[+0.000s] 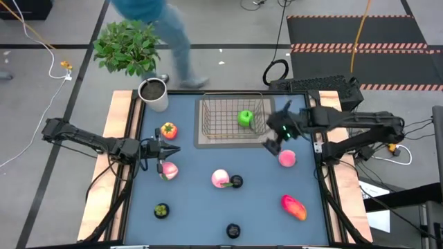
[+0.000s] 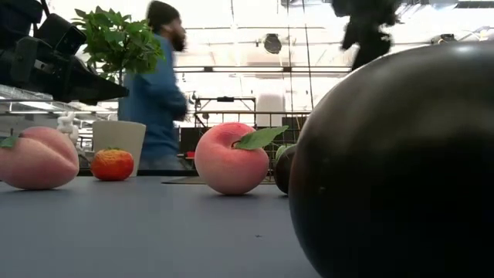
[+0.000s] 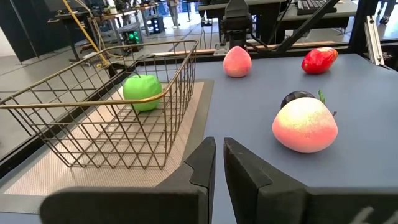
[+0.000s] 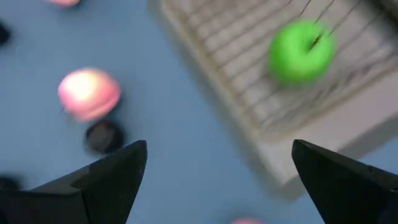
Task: Build produce basket
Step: Put the right pink peach into the wire basket
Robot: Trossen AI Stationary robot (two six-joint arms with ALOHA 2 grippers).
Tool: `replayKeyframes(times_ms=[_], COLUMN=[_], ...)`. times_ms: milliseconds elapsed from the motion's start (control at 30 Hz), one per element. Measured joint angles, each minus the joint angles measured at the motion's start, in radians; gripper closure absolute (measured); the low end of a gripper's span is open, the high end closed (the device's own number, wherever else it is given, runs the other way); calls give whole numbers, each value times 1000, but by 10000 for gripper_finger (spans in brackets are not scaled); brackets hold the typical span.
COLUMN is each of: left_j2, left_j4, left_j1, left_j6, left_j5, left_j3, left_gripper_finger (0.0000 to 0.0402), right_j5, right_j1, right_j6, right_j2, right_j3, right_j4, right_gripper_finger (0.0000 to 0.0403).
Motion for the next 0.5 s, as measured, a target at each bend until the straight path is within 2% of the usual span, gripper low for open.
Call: replayKeyframes(times_ms=[200, 267, 367, 500], left_j2=[0, 0, 0, 0], left_j4=[0, 0, 0, 0], left_j1=[0, 0, 0, 0], left_j6=[0, 0, 0, 0], left_j5=[0, 0, 0, 0], left_j3=[0, 0, 0, 0], left_gripper_finger=[364, 364, 364, 364], right_j5=[3, 0, 0, 11], right_j1=[209, 261, 311, 318], right_j6=[381, 474, 549, 548], right_j2=[31, 45, 46, 46], right_j3=[-16, -51, -118, -205], right_j4=[-343, -411, -406, -354], right_gripper_finger=[9, 9, 9, 9])
